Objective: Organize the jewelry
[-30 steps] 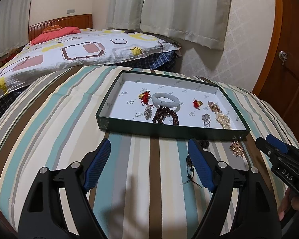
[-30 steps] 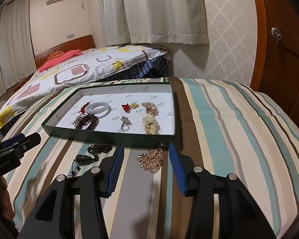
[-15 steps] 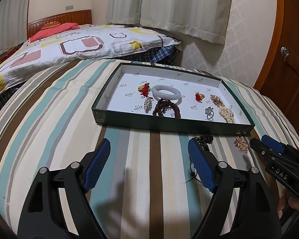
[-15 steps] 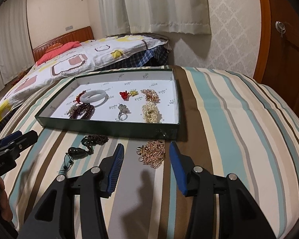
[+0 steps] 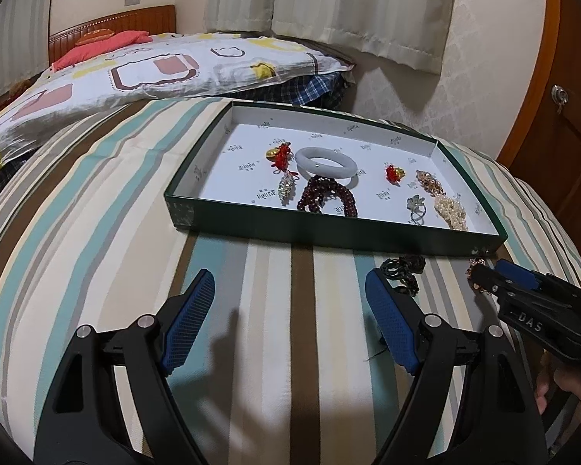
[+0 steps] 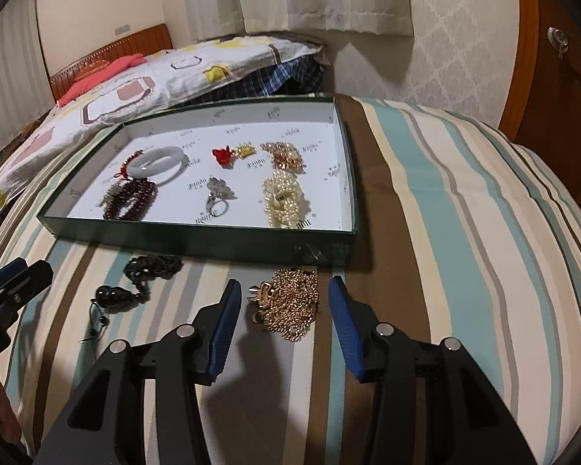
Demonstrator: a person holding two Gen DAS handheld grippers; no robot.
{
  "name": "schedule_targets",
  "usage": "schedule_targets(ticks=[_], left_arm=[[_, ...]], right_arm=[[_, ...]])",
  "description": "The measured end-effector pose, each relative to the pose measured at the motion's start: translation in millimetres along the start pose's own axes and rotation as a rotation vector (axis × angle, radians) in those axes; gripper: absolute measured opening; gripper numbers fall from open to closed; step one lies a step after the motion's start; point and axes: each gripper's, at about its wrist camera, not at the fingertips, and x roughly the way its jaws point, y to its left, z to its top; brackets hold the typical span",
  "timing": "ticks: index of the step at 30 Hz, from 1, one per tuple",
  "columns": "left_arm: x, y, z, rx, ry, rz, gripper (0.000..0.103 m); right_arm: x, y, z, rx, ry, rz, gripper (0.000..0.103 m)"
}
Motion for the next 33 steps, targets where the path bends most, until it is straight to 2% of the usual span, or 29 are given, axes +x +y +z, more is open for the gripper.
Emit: schedule_targets(ticks=[2,4,5,8,15,23,29,31,33], left_arm=[[1.5,-2.6,-0.3,0.006,0.005,-0.004,0.078],[2.2,-6.1,-1.0,0.013,0.008,-0.009,0.078],[2.6,-7.7,-1.3,0.015,0.010,-0.011,0.078],[4.0,-12.6,-1.2,0.017,0.018,-0.026,0.078],[8.2,-27.4,-1.7,0.043,0.031,-0.069,0.078],[20.1,-52.6,-1.0,0.120,0.050,-0.114,0.076],[32.7,-62.9,-3.3,0.164,0.094,-0.123,0.058],[36.8,-62.4,-6.1,0.165,0.113,-0.124,0.048],[36.2,-62.3,-8.4,0.181,0.106,-0.112,0.042]], right_arm=[[2.0,0.8,-2.8,-0.013,0.007,-0.003,0.047],[0.9,2.5,-3.5,-0.027,0.005,-0.010,0.040],[0.5,2.3,-4.0,-0.028,0.003,-0.002,0.032],[-1.7,0.3,-5.4,-0.025,0.003,0.023,0.018],[-6.7,-4.5,-10.3,0.001,-0.004,0.058,0.015],[-7.8,-7.4,-10.0,0.016,-0.006,0.072,0.015],[-6.8,-8.4,-9.8,0.022,-0.006,0.078,0.015],[-6.8,-8.5,-9.8,0.022,-0.006,0.078,0.015],[-6.8,-8.6,-9.8,0.022,-0.007,0.077,0.015]])
